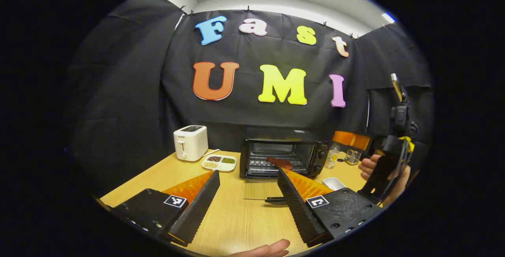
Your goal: Open the electric oven with the left hand, put the food in, and close the electric oven.
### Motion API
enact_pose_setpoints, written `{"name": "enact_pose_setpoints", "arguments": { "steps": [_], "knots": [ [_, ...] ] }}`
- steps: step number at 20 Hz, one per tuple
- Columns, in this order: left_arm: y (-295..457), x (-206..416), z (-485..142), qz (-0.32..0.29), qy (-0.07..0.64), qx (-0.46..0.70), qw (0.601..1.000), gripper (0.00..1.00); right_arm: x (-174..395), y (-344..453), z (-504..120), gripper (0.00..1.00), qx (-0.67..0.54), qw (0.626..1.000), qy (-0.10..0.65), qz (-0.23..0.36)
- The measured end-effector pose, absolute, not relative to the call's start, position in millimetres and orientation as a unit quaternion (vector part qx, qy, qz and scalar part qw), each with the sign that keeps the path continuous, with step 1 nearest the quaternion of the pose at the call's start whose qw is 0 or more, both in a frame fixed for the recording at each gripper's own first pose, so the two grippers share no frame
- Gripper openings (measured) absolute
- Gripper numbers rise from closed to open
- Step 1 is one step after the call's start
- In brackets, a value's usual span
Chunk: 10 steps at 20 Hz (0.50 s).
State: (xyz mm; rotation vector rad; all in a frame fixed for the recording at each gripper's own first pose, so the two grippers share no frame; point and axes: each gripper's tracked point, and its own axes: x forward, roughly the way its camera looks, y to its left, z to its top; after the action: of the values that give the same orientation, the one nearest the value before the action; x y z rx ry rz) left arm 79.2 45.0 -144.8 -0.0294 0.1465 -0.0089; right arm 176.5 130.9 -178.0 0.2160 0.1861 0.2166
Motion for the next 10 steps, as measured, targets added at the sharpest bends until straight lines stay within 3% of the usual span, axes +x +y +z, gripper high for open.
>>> {"name": "enact_pose_setpoints", "arguments": {
  "steps": [10],
  "knots": [
    [-32.1, 137.6, -250.9, -0.067, 0.158, -0.020, 0.985, 0.95, 66.9, 51.2, -86.0, 1.00, 0.019, 0.998, 0.017, 0.056]
  ]
}}
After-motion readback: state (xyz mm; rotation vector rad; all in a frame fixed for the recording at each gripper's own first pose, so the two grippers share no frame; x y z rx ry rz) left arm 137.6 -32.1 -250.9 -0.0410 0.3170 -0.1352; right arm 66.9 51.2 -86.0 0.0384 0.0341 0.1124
